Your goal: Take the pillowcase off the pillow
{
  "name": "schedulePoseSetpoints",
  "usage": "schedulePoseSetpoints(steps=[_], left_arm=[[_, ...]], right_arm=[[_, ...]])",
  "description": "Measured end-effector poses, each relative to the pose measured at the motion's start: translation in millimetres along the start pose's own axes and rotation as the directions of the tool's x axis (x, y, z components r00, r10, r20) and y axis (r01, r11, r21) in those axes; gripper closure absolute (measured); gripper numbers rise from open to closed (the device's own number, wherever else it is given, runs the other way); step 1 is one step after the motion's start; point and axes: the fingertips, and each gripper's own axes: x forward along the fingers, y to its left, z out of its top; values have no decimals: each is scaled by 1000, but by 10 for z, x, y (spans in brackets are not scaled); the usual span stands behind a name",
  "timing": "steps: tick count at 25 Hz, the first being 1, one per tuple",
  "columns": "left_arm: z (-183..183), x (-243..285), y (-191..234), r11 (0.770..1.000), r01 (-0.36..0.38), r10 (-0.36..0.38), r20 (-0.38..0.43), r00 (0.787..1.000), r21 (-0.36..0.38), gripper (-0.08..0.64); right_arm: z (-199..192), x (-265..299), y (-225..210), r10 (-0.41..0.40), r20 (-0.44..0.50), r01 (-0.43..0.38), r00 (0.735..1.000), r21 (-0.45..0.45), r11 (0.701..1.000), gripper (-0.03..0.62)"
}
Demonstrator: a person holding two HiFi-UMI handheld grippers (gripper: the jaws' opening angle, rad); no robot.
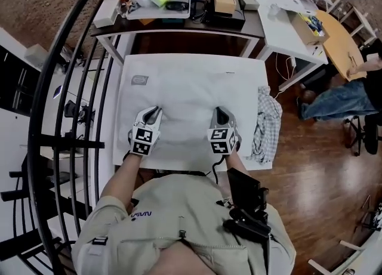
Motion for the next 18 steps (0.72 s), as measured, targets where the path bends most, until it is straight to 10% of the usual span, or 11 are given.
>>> schedulePoseSetpoints(steps=[12, 18], left_arm=[[794, -1293, -377, 982, -96, 143, 298, 944, -164, 555], [732, -2097, -610, 993, -84, 105, 342, 934, -78, 555]], right_arm=[[597, -1033, -26, -115, 254, 62, 960, 211, 976, 588], [728, -1856, 355, -193, 310, 99, 931, 293, 951, 588]])
